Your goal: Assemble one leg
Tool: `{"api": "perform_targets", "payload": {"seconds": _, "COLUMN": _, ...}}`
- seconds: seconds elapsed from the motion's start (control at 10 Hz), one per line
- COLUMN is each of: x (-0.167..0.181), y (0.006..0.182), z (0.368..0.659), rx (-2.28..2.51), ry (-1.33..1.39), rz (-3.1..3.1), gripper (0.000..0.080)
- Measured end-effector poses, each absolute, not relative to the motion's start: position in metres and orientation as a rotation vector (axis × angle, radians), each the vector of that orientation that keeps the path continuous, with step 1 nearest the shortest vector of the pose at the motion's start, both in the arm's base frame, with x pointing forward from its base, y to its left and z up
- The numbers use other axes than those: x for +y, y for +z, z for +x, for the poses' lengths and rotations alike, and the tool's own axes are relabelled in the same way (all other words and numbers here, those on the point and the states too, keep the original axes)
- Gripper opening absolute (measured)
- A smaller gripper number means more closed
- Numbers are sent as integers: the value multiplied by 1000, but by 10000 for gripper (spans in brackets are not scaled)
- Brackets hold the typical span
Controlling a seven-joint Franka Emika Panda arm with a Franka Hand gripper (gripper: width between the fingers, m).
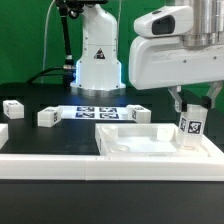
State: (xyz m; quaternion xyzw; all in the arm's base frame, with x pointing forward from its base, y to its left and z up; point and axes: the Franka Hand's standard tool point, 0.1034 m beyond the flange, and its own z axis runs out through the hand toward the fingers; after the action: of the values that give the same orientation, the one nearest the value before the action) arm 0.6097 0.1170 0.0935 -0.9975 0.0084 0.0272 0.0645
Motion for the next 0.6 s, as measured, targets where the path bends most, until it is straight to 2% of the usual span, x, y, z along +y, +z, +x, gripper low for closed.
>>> {"api": "perform_targets", "payload": {"seconds": 0.6, "x": 115, "y": 93, "z": 618, "rx": 755, "ry": 44, "rz": -2882, "gripper": 294}}
